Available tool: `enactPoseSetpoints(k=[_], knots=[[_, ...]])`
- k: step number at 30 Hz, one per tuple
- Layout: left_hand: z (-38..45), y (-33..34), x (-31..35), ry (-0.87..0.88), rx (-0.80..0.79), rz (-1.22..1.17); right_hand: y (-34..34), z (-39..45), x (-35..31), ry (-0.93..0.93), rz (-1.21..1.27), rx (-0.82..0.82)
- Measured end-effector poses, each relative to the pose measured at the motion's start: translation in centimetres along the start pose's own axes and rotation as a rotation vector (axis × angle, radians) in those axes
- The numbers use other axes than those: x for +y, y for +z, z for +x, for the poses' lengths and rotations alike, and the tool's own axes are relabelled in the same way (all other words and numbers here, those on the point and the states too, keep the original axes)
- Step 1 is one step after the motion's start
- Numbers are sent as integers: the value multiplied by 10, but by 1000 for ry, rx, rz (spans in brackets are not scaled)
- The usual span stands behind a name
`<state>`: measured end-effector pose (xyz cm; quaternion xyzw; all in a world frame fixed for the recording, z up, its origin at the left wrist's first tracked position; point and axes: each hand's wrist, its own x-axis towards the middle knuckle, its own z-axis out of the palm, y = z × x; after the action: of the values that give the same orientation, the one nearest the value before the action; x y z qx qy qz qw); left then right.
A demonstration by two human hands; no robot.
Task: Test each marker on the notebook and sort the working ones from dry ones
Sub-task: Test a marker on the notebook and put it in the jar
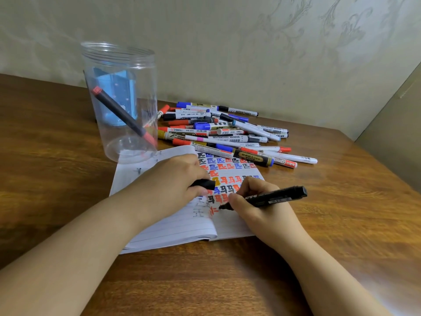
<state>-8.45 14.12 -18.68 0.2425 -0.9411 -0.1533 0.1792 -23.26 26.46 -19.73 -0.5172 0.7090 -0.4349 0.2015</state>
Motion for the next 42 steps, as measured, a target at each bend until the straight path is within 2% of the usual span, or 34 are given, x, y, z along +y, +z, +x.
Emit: enactPoseSetpoints(k=[16, 21, 25, 31, 37, 42], knots=[[0, -1, -1, 4, -8, 4, -2, -1, 0, 22, 46, 33], [0, -1, -1, -1, -8, 7, -2, 0, 1, 19, -15, 56], [-1, -1, -1, 1, -9, 11, -3, -2, 0, 30, 44, 37], [0, -2, 1, -11, 7, 5, -4, -2, 0, 23, -8, 66], [-1, -10, -1, -11, 69, -49, -8, 3, -11, 86, 194, 200], [0, -18, -5, -59, 141, -128, -15, 30, -45, 82, 380, 111]])
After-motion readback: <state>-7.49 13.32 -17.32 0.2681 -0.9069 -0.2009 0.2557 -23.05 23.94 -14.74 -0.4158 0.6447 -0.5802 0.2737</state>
